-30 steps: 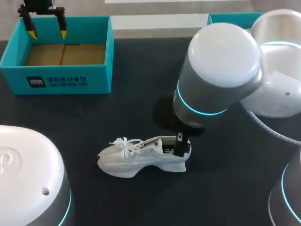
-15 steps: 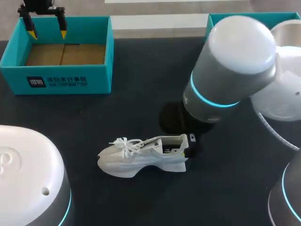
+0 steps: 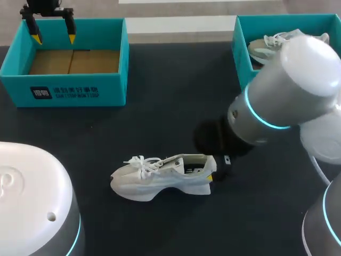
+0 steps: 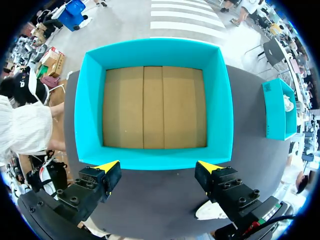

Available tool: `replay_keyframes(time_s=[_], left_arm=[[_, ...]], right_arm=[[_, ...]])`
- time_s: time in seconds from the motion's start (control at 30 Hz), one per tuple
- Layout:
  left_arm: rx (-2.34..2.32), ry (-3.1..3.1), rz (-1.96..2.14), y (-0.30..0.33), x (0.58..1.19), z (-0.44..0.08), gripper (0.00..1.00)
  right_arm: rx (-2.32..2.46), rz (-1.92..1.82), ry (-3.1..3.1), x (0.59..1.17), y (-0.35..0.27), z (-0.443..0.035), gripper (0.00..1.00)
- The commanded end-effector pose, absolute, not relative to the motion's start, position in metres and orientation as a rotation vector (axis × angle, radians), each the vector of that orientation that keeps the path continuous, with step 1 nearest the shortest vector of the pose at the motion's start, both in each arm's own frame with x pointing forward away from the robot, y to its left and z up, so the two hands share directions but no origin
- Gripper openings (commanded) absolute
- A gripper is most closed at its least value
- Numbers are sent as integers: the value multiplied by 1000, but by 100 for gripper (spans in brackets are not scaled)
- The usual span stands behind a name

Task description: Take the shoe out of the shoebox, open the shoe tongue, remove and reinsert the insole, then place the shoe into the shoebox

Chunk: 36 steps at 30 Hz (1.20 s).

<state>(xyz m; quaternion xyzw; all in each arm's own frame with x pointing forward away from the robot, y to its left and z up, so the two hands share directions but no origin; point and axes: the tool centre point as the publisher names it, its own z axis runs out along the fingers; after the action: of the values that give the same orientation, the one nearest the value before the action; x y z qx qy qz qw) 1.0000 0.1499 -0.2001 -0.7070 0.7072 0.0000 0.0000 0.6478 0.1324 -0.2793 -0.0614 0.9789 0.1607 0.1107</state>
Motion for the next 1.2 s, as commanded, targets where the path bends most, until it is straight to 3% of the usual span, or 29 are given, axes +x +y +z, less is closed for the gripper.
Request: replay_keyframes(time_s=[0.03, 0.5, 0.87, 1.2], left_arm=[[-2221, 2222, 0, 150, 1000, -200, 100], [-2221, 2222, 0, 150, 1000, -200, 100], [-2221, 2222, 0, 150, 1000, -200, 100], [-2221, 2222, 0, 150, 1000, -200, 100]], right_arm=[[-237, 1017, 2739, 643, 124, -283, 100], [-237, 1017, 2739, 643, 124, -283, 100], [-22, 1458, 2720, 671, 88, -300, 100], [-56, 1597, 2656, 674, 70, -336, 100]])
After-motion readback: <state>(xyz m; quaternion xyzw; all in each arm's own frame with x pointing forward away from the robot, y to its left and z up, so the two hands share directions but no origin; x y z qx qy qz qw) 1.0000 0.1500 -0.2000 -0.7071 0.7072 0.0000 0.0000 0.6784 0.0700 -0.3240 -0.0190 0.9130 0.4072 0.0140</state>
